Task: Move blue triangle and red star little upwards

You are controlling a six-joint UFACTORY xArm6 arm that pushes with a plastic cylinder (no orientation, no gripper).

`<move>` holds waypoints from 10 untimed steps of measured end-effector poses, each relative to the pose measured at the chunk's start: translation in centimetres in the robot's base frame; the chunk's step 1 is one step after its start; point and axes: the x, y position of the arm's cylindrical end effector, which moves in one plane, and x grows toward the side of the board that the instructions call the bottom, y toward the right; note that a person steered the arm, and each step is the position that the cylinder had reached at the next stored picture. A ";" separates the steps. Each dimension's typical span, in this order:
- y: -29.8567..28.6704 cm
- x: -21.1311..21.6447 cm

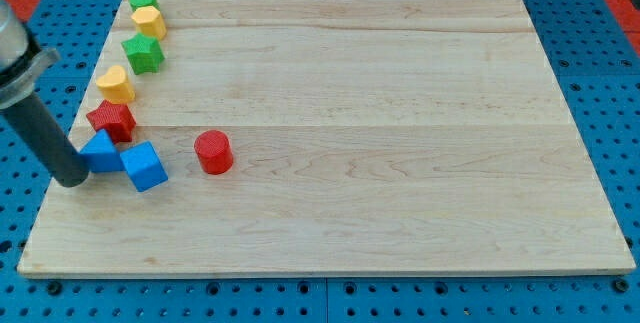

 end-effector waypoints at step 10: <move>-4.7 -6.5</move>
